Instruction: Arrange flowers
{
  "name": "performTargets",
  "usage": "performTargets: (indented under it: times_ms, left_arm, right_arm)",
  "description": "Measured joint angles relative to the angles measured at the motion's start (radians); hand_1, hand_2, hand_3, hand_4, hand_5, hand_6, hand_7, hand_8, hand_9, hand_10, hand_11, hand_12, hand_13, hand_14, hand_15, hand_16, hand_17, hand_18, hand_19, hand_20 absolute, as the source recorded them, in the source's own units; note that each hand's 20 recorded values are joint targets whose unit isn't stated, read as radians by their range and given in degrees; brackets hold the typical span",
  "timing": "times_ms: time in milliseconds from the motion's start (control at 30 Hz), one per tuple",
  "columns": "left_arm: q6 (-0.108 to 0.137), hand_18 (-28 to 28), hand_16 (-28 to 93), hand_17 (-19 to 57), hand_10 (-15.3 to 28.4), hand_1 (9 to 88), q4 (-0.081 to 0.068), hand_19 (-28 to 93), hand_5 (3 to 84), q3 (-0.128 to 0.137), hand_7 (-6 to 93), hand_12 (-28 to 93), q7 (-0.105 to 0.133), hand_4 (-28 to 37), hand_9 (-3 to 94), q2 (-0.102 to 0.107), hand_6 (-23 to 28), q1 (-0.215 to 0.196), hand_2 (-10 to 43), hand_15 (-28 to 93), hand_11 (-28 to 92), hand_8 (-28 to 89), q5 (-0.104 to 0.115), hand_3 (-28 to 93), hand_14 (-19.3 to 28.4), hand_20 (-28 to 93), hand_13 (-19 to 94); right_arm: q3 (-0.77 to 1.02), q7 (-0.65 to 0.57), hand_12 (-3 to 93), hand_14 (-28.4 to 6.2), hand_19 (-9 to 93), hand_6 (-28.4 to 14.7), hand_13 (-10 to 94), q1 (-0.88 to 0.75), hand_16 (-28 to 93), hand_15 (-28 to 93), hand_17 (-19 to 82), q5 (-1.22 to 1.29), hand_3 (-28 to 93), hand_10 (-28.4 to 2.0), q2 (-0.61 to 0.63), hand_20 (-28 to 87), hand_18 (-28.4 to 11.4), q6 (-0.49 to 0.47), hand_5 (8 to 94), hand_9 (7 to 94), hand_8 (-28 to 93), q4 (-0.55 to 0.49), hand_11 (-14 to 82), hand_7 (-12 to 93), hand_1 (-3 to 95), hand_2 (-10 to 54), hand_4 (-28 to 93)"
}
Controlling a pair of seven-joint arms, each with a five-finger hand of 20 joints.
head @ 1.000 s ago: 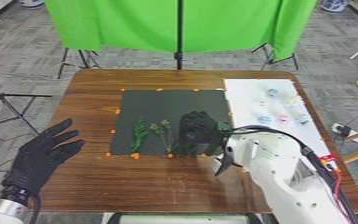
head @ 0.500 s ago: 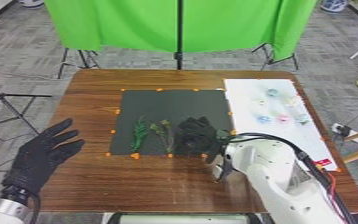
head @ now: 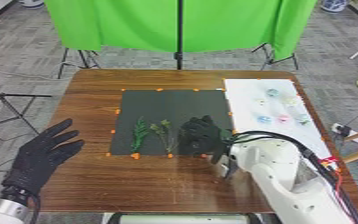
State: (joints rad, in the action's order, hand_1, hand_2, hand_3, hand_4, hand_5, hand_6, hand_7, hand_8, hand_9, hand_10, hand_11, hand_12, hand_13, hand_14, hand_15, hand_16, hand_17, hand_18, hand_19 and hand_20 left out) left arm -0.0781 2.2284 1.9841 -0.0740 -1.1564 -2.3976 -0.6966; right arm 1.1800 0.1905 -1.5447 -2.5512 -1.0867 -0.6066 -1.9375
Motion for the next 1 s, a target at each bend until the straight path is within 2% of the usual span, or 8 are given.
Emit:
performTargets:
  times_ms: [500, 767, 900, 1000]
  left_arm:
    - [0.001, 23.5, -3, -7.1, 13.0, 26.0, 0.0, 54, 33.7, 0.0, 25.0, 14, 0.0, -26.1, 29.2, 0.0, 1.9, 0.0, -0.4, 47, 31, -12, 0.0, 71, 15.9, 10, 27]
    - [0.001, 23.5, -3, -7.1, 12.9, 26.0, 0.0, 54, 33.6, 0.0, 25.1, 14, 0.0, -26.1, 29.3, 0.0, 1.8, 0.0, -0.5, 47, 31, -12, 0.0, 71, 15.9, 10, 27]
    - [0.001, 23.5, -2, -7.1, 12.9, 26.0, 0.0, 54, 33.7, 0.0, 25.0, 14, 0.001, -26.1, 29.2, 0.0, 1.8, -0.001, -0.5, 47, 31, -12, 0.0, 71, 15.9, 10, 27]
    - [0.001, 23.6, -2, -7.2, 12.8, 26.0, 0.0, 54, 33.6, 0.0, 25.0, 14, 0.002, -26.0, 29.3, 0.0, 1.8, -0.003, -0.4, 47, 31, -12, 0.0, 71, 15.8, 10, 27]
  right_arm:
    - [0.013, 0.021, 22.9, -9.6, 53, -1.1, 12, 0.018, 46, 5, -16, -0.01, 93, -8.0, 0.058, 33, -19.6, -0.002, 64.5, 24.5, -17, -0.001, 7.7, 21, 5.9, 30.0, -13]
    - [0.029, 0.021, 22.5, -9.8, 52, -0.9, 13, 0.013, 45, 6, -16, -0.003, 93, -9.4, 0.056, 33, -19.9, -0.011, 64.3, 25.6, -17, -0.001, 8.1, 21, 5.5, 28.0, -13]
    - [0.061, 0.011, 22.4, -10.0, 53, -1.0, 15, -0.006, 43, 9, -14, 0.079, 93, -10.8, 0.05, 33, -20.5, -0.014, 62.8, 26.8, -18, 0.001, 9.6, 22, 7.1, 24.6, -15]
    - [0.102, -0.052, 21.7, -10.3, 54, -0.9, 15, -0.025, 37, 15, -13, 0.278, 92, -11.3, 0.035, 36, -20.7, -0.014, 59.9, 27.8, -16, 0.002, 10.8, 19, 8.5, 19.1, -20]
